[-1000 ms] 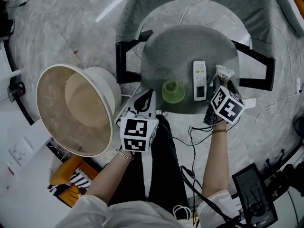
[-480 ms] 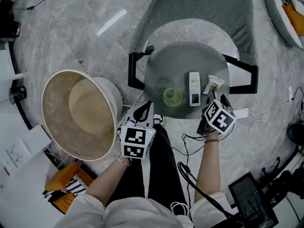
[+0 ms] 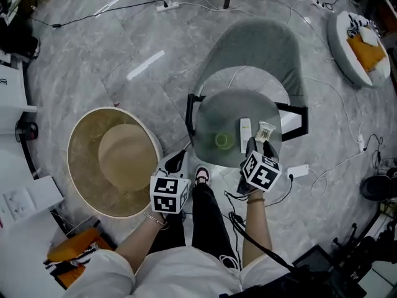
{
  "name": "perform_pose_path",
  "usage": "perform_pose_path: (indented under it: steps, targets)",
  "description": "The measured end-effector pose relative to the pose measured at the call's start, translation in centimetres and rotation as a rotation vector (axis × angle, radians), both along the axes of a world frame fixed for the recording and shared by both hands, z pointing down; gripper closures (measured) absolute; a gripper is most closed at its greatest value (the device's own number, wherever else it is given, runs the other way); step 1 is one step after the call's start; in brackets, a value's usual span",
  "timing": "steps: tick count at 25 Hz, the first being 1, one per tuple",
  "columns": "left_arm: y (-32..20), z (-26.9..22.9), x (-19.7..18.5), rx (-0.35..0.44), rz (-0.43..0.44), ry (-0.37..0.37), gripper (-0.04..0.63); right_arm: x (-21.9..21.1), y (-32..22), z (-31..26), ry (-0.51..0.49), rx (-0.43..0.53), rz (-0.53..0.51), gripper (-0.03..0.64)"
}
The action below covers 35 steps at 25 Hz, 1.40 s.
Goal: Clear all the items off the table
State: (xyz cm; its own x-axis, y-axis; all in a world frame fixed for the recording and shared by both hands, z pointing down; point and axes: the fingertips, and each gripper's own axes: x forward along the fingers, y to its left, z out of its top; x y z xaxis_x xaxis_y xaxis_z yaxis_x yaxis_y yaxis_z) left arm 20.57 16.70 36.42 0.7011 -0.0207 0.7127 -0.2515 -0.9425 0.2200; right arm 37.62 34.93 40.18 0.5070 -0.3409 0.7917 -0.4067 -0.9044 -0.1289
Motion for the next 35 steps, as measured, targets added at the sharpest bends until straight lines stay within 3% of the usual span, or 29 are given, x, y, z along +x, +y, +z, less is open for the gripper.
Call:
perform_pose_path:
  steps: [3, 8, 20, 29, 35]
  targets:
    - [-1.1, -3.8, -2.5, 0.006, -0.038, 0.028, 0.594, -3.0, -2.7, -3.7, 0.005, 0.056, -0.029, 0.405]
    - [-5.3, -9.6, -8.8, 0.059, -0.133, 0.092, 0.594, -9.4, -9.3, -9.0, 0.038, 0.117, -0.161, 0.437]
    - [-17.2, -21.3, -26.5, 0.229, -0.494, 0.250, 0.594, -23.0, -24.5, -18.5, 0.158, 0.164, -0.576, 0.511]
    - [-24.0, -26.1, -42.4, 0.320, -0.809, 0.279, 0.594, -32.9, -34.2, -25.2, 0.240, 0.273, -0.765, 0.585]
    - [-25.0, -28.6, -46.6, 0.384, -0.920, 0.330, 0.594, -38.3, -37.8, -30.7, 0.293, 0.405, -0.900, 0.591]
